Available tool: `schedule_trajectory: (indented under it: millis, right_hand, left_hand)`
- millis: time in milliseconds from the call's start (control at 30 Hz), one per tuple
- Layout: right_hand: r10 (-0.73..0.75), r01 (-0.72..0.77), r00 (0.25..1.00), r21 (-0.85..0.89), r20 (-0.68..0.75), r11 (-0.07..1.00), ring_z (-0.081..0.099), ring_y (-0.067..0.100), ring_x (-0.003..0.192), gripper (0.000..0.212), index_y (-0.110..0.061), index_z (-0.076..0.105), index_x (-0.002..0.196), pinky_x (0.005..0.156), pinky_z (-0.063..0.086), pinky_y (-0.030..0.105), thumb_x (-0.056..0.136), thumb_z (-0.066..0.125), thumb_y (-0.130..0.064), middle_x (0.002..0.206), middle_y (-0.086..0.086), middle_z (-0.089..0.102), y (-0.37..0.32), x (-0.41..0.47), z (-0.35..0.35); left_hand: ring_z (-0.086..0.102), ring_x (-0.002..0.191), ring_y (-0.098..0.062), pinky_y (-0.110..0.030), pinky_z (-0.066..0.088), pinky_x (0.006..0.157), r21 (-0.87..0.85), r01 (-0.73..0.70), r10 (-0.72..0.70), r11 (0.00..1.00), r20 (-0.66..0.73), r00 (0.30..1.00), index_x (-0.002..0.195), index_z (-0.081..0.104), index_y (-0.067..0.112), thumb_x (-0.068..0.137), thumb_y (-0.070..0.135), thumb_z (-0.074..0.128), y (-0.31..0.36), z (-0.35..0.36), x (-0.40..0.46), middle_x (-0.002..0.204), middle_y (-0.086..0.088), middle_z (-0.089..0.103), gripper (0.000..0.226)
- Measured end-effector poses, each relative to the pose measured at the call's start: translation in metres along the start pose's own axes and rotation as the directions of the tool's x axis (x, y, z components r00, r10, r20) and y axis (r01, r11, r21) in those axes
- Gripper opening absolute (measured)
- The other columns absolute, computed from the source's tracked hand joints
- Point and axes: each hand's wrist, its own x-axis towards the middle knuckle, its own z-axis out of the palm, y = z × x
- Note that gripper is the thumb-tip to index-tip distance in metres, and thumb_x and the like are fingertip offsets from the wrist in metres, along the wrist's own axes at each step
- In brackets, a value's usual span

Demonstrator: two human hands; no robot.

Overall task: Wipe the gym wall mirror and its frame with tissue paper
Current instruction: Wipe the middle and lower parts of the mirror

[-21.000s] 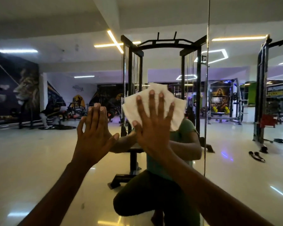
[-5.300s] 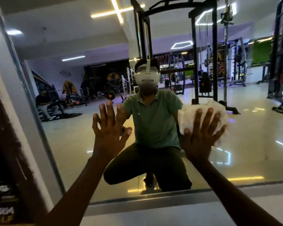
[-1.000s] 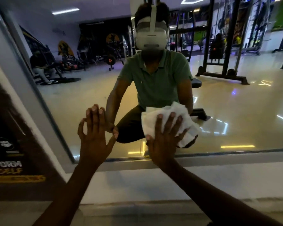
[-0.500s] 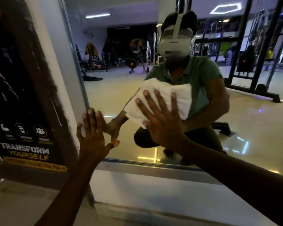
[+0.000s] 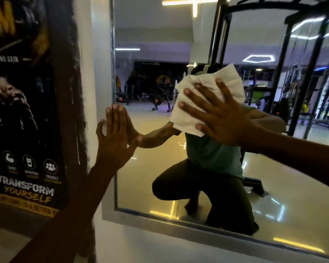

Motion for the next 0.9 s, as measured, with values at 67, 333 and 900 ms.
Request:
schedule_trajectory:
  millis: [67,333,900]
  right_hand:
    - [0.01,-0.011,0.999,-0.022,-0.048,1.0,0.0,0.039,0.161,0.071,-0.024,0.009,0.168,0.122,0.003,0.072,0.107,0.028,-0.053,0.175,0.014,0.002,-0.026,0.048,0.004]
    - [-0.081,0.081,0.992,-0.01,-0.093,0.997,0.005,0.037,0.161,0.076,-0.021,0.009,0.168,0.124,0.009,0.069,0.105,0.036,-0.054,0.175,0.015,0.005,-0.069,0.133,-0.002]
    - [0.002,-0.014,0.981,-0.058,-0.195,0.998,0.011,0.04,0.16,0.077,-0.016,0.013,0.167,0.123,0.013,0.069,0.103,0.024,-0.056,0.174,0.018,0.012,-0.038,0.223,-0.011]
  left_hand:
    - [-0.005,0.16,-0.033,-0.055,0.005,0.126,0.036,-0.017,0.016,0.999,0.012,1.0,0.164,0.001,0.004,0.096,0.074,0.023,-0.009,0.005,0.005,0.172,-0.018,-0.003,0.1]
    - [0.007,0.159,-0.034,-0.057,0.013,0.125,0.072,-0.083,0.081,0.994,0.027,0.996,0.164,0.017,0.008,0.094,0.081,0.017,-0.022,-0.004,0.0,0.171,-0.017,0.012,0.102]
    - [-0.007,0.16,-0.031,-0.061,0.017,0.123,0.089,0.009,-0.016,0.996,0.083,0.996,0.164,-0.012,0.016,0.069,0.1,0.031,-0.038,-0.009,0.025,0.172,-0.009,-0.016,0.134]
